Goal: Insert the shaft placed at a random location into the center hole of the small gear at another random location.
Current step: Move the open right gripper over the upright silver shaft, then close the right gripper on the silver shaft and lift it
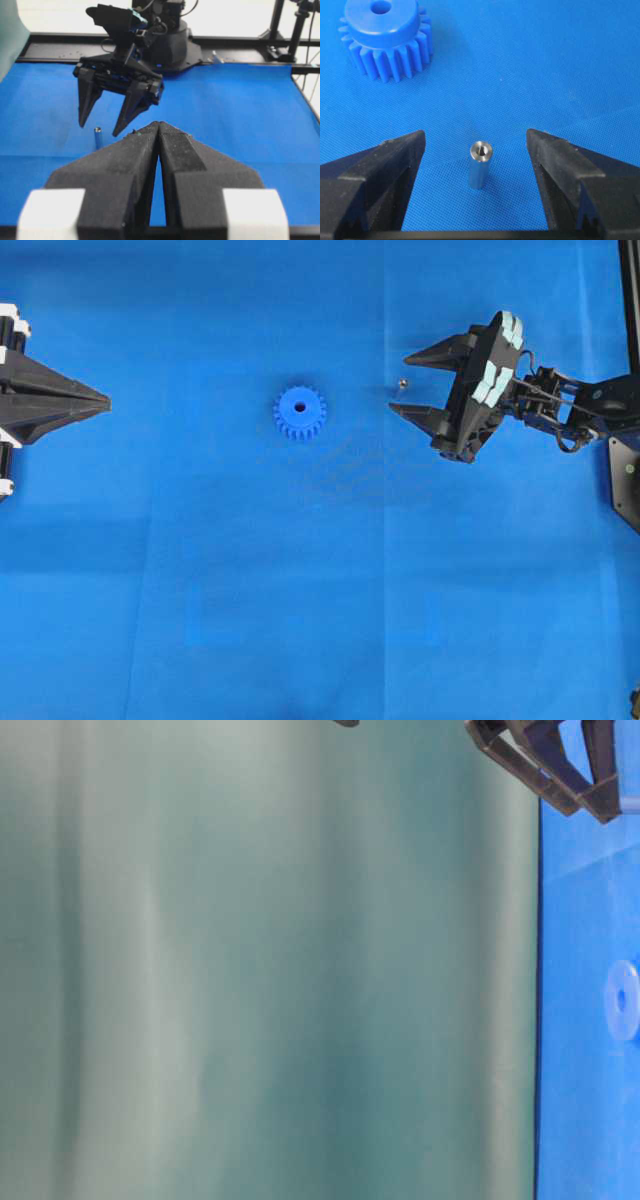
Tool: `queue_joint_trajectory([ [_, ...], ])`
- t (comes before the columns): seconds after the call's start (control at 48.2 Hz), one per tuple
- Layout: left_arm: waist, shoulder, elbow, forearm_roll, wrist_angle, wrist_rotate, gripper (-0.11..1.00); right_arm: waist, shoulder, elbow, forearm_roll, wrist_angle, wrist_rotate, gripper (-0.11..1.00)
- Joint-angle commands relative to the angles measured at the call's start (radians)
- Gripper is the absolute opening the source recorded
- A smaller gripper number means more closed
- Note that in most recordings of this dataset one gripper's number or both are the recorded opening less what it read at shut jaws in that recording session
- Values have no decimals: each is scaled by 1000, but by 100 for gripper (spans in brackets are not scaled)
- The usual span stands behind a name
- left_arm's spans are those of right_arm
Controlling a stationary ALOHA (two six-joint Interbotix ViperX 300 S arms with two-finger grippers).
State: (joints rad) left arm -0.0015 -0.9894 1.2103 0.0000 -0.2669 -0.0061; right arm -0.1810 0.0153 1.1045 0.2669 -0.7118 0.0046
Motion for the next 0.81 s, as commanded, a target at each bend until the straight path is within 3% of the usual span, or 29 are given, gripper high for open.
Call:
queue_joint_trajectory([
  [0.0,3,3,-11,2,-8,0,0,-2,-3,-9,14,-8,0,63],
  [0.104,3,3,-11,2,-8,0,0,-2,11,-14,26,-5,-2,51],
  [0.291,3,3,-9,2,-8,-2,0,0,38,-21,48,-3,-2,8],
  [0.332,3,3,-11,2,-8,-3,0,-2,38,-21,48,-6,-2,3],
  [0.602,3,3,-11,2,-8,-3,0,-2,34,-21,48,-9,-2,3],
  [0.789,3,3,-9,2,-9,-3,0,0,-55,-26,49,32,-8,3],
])
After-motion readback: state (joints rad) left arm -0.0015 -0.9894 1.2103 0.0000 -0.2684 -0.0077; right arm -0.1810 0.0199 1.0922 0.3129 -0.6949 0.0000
